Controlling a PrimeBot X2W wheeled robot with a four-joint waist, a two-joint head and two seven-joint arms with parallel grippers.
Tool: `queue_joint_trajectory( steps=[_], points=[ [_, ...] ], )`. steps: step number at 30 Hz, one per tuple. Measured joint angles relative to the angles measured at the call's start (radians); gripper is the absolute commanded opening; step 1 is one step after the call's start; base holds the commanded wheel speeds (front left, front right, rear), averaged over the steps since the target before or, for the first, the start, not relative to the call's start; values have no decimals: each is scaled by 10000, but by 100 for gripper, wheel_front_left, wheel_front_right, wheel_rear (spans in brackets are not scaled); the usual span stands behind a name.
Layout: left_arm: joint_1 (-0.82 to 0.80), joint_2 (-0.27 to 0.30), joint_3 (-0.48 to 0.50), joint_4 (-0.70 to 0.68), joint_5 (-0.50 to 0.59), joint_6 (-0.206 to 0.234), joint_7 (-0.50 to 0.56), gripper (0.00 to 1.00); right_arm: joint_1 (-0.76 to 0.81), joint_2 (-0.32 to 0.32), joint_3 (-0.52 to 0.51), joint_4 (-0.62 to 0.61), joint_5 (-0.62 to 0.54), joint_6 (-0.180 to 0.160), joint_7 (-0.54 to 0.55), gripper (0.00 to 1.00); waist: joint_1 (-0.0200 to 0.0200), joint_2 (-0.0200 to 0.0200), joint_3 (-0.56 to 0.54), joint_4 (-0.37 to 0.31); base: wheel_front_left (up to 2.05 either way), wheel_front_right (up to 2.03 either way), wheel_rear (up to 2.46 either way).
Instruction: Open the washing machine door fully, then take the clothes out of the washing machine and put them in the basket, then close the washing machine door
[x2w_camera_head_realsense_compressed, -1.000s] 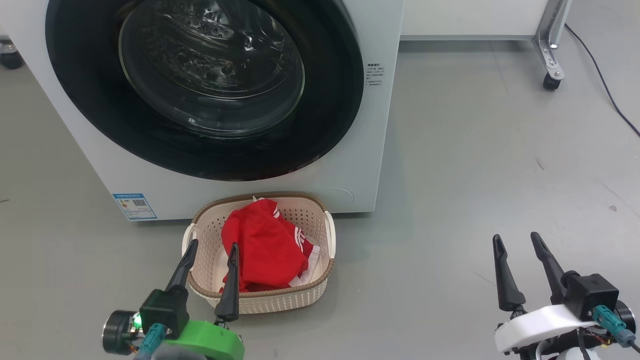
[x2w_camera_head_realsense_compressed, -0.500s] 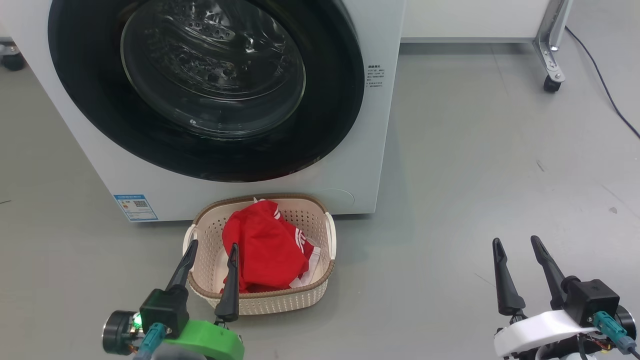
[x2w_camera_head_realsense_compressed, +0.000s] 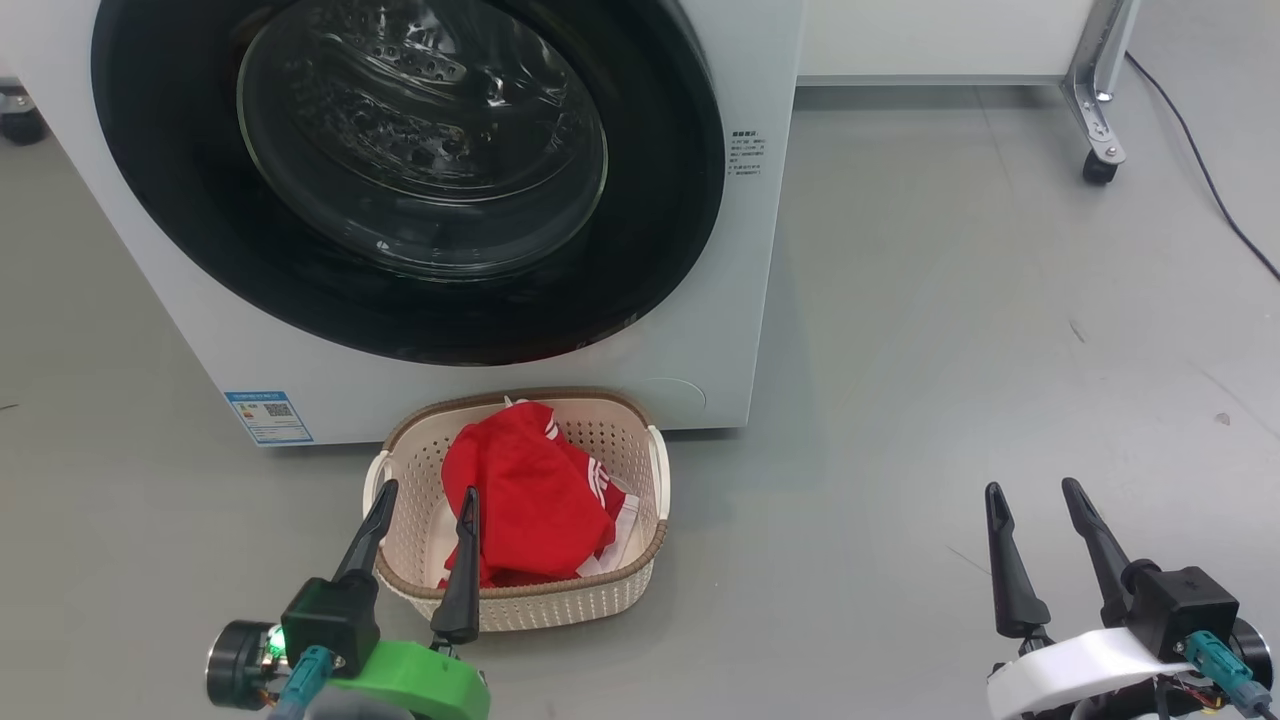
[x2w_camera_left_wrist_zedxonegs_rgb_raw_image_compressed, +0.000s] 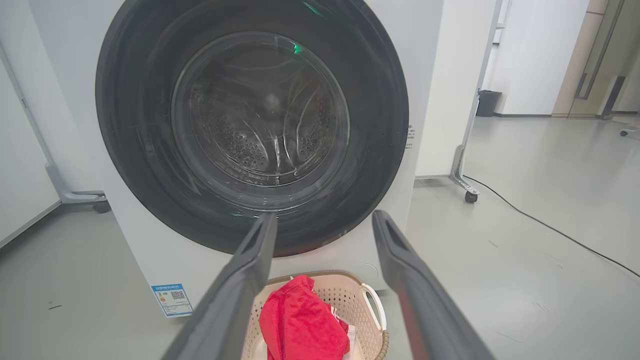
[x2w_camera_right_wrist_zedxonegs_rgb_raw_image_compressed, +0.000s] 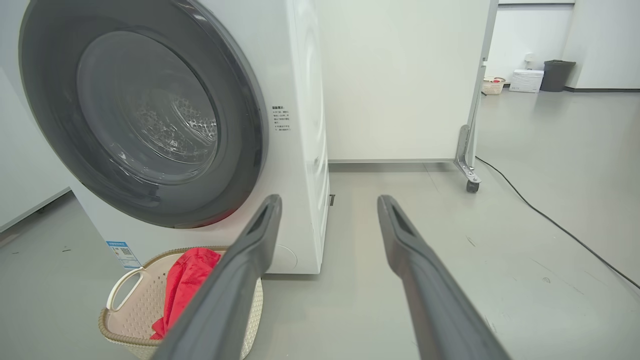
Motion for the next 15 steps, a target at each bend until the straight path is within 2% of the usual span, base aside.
queue_joint_trajectory(
  steps=[5,6,15],
  points=[
    [0,2,-29,0,4,0,0,100,2,12,19,-33,-19,2,0,100,0,0,-15,-11,0,0,0],
    [0,6,-33,0,10,0,0,0,2,17,21,-35,-25,0,0,0,0,0,-16,-12,0,0,0],
    [472,-33,-96,583,-92,-15,-2,0,286,337,132,550,111,17,2,0,0,0,-14,-22,0,0,0]
  ],
)
